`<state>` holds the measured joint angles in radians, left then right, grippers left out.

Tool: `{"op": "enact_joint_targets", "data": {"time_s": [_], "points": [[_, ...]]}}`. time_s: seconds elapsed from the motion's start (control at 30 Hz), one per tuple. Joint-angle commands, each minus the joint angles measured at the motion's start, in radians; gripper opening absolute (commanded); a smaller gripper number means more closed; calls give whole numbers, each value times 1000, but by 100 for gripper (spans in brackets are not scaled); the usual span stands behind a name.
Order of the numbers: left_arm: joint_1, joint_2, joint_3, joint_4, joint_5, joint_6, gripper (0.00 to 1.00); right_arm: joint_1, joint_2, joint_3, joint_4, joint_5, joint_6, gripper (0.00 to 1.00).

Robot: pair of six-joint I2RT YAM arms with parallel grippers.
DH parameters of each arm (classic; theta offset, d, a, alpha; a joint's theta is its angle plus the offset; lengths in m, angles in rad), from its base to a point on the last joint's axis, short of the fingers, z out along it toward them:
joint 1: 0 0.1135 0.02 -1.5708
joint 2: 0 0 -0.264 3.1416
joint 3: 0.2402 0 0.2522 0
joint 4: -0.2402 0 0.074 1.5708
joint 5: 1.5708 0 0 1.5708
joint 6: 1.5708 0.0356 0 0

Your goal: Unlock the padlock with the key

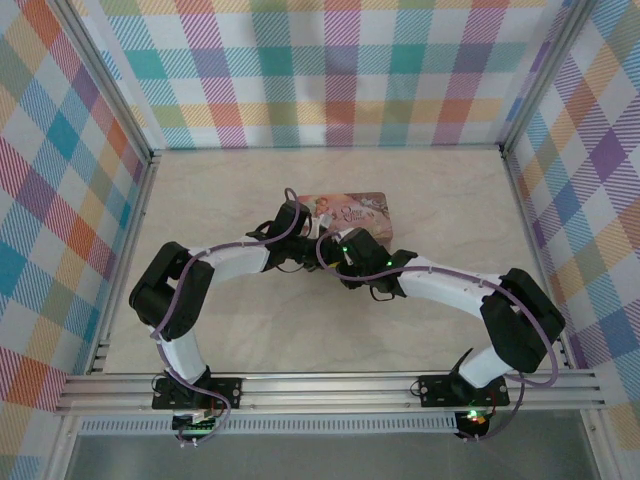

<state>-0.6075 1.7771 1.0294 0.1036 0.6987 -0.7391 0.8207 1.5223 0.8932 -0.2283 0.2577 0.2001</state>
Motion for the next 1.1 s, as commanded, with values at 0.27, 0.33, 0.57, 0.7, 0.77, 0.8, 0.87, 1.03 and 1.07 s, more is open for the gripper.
{"op": "enact_joint_targets", "data": {"time_s": [0.27,0.33,0.57,0.7,0.77,0.8,0.87,1.03,1.07], "points": [[-5,-36,18,22,66,-5,0,15,2,49,-12,46,-31,31],[-5,-38,18,21,66,-4,0,17,5,48,-13,44,-31,31],[-3,-39,18,19,65,-1,0,18,2,41,-13,45,-41,8],[-3,-42,17,18,64,-1,0,18,-2,34,-6,23,-50,0],[-3,-41,15,15,62,1,0,18,-5,30,-2,16,-48,0],[-3,-43,14,15,60,1,0,18,-4,28,3,12,-44,0],[-3,-44,11,14,61,3,0,17,-5,24,6,-1,-39,3],[-1,-45,4,11,62,5,0,14,-56,-4,8,-17,-9,36],[0,-45,3,12,64,6,0,11,-67,-6,1,-18,-5,37]]}}
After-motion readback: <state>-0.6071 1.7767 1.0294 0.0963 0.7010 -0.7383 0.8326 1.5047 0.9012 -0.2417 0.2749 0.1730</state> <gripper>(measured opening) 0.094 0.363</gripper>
